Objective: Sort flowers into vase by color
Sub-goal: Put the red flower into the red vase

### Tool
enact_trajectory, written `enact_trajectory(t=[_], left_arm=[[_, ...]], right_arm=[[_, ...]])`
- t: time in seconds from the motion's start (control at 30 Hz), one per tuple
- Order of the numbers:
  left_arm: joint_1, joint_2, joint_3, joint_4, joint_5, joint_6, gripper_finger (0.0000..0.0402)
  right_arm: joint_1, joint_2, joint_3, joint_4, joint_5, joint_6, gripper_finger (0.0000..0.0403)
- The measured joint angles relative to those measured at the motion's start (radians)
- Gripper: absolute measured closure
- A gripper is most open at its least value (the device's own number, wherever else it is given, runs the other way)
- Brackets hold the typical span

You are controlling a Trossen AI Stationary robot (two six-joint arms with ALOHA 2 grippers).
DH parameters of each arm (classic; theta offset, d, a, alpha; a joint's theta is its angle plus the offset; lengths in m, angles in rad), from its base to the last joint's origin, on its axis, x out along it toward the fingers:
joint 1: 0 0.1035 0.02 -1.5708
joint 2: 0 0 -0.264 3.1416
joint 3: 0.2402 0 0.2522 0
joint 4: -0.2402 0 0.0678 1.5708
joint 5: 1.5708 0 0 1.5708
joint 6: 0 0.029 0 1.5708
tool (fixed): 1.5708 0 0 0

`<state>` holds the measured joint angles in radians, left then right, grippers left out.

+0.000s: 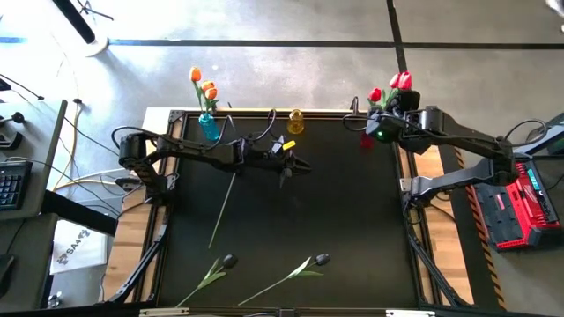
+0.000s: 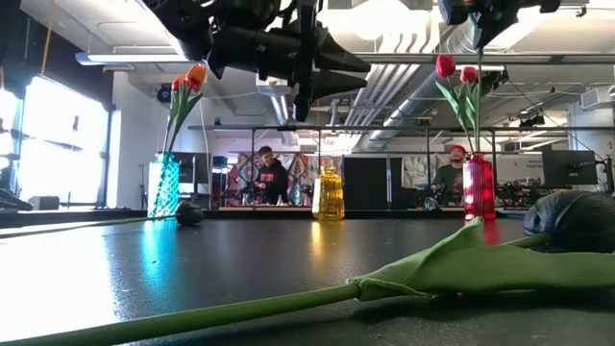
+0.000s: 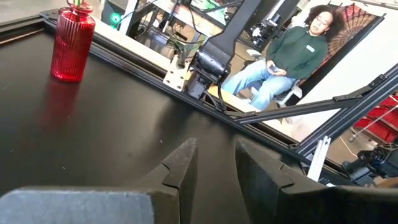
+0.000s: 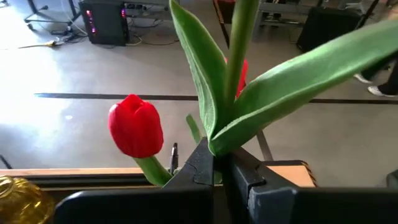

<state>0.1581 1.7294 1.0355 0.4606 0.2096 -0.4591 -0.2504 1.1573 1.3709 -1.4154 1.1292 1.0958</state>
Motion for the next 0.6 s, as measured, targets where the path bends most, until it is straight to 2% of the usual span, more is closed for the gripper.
enact_trajectory(t=[0.3, 0.6], left_arm=[[0.002, 0.000, 0.000, 0.000, 0.000, 0.000, 0.0306], [0.003, 0.000, 0.000, 0.000, -0.001, 0.000, 0.0306]], right_arm=[[-0.019, 0.000, -0.045, 0.049, -0.083, 0.004, 0.0389], [-0.018, 0.000, -0.045, 0.051, -0.100, 0.005, 0.0319]])
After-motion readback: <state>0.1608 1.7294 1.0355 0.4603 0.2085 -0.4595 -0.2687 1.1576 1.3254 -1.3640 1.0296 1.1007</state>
